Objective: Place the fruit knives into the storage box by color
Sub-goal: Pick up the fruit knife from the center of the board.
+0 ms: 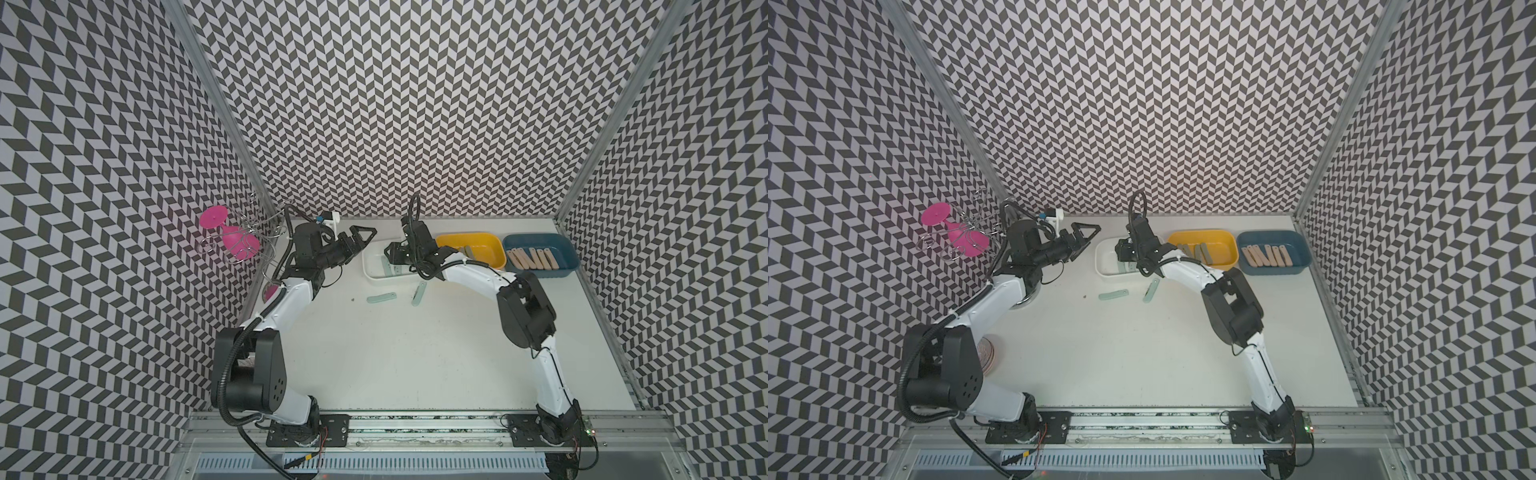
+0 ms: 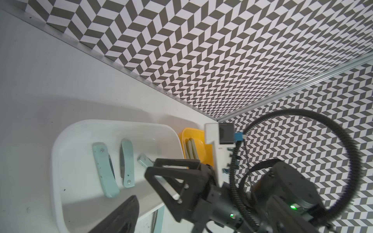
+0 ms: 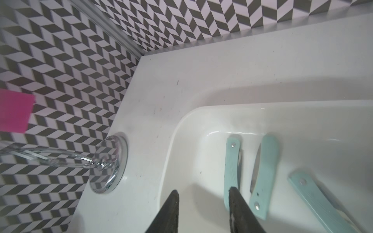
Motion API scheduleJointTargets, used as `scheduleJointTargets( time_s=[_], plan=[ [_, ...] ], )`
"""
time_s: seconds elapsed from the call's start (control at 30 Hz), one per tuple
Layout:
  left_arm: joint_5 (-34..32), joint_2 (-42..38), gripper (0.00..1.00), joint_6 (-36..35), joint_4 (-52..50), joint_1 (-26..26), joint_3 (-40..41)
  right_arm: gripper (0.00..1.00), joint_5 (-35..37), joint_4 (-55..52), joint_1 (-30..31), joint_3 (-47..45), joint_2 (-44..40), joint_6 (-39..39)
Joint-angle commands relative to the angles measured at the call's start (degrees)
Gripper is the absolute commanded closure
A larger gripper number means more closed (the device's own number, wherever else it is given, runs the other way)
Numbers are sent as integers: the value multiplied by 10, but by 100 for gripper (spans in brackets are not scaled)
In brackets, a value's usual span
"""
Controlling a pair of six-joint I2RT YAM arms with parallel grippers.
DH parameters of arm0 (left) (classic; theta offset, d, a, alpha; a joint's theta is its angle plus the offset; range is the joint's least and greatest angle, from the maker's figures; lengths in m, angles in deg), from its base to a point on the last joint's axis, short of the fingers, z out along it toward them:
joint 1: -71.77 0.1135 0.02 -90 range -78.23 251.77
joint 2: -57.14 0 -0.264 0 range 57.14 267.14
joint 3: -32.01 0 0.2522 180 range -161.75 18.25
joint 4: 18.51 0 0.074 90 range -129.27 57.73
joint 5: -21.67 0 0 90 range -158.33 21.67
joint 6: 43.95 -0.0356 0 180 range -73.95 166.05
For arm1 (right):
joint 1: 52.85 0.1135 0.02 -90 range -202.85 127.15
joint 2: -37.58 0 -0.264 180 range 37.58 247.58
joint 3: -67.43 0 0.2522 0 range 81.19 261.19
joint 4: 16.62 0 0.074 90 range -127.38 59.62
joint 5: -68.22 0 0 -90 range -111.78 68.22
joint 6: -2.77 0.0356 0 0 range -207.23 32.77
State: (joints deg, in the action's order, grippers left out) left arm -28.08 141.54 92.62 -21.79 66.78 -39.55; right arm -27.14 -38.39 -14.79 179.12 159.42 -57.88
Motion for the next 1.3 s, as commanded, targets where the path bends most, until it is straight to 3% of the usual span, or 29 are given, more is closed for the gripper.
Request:
scheduleJointTargets(
  time_s=[0.0, 0.2, 0.47, 0.93, 1.27],
  plan=[
    [-17, -38, 0, -25, -28, -14, 28, 58, 3, 34, 0, -83, -88, -8],
    [-38, -98, 0, -41, -55, -18, 90, 52, 26, 24, 2, -253, -193, -8],
    [-47, -151, 0, -46, -69, -24, 135, 29, 56, 39, 14, -383, -232, 20],
    [-57, -148, 0, -42, -64, -53, 139, 26, 111, 26, 28, -293, -103, 32],
    [-59, -148, 0, -36, -54, -60, 139, 34, 236, -79, 72, -202, -14, -11]
  ],
)
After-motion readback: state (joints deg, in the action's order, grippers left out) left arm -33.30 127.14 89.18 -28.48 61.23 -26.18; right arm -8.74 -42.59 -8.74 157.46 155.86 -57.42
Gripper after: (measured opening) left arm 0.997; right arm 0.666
